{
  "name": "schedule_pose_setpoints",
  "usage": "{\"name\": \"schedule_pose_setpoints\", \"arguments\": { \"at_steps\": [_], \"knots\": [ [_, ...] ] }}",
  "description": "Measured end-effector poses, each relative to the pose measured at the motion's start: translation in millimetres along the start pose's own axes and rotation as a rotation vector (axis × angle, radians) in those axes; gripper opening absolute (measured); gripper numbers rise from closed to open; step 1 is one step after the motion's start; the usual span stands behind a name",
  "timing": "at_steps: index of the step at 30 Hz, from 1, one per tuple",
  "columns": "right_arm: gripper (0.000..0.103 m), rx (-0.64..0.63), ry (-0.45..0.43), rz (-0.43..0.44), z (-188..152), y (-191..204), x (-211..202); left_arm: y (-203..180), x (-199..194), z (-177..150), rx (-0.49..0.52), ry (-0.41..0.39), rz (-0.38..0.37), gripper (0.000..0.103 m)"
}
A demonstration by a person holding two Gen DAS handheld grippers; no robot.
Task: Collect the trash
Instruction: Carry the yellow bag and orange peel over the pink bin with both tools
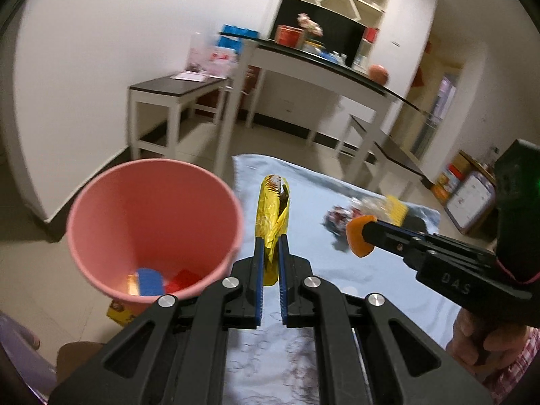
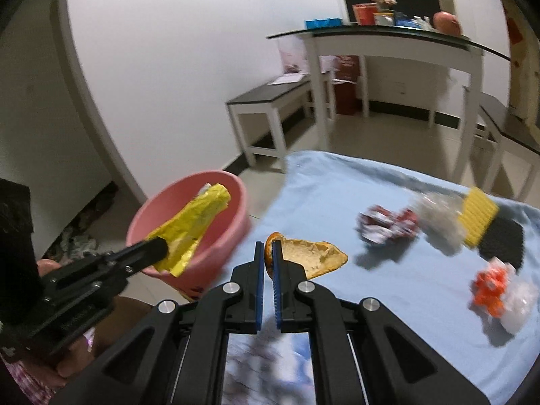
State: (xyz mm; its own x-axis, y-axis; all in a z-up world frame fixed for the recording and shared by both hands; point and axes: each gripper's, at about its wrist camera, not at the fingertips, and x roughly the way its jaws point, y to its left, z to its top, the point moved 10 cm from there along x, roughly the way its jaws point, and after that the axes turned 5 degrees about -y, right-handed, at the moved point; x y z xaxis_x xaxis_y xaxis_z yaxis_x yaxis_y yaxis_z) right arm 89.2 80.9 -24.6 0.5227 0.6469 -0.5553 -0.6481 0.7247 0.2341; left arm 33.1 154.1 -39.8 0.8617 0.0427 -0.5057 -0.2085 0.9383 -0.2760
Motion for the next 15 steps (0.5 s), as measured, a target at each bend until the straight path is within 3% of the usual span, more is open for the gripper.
{"name": "schedule_pose_setpoints", "arguments": {
  "at_steps": [7, 15],
  "knots": [
    [0.004, -0.052, -0.037, 0.101, 25.2, 51.6, 20.3, 45.1, -9.4, 15.9, -0.057, -0.06, 0.115, 0.007],
    [0.004, -0.087, -0.028, 0.172, 36.3, 94.2, 53.1, 85.5, -3.9, 17.6, -0.113, -0.064, 0.202, 0.007]
  ]
}}
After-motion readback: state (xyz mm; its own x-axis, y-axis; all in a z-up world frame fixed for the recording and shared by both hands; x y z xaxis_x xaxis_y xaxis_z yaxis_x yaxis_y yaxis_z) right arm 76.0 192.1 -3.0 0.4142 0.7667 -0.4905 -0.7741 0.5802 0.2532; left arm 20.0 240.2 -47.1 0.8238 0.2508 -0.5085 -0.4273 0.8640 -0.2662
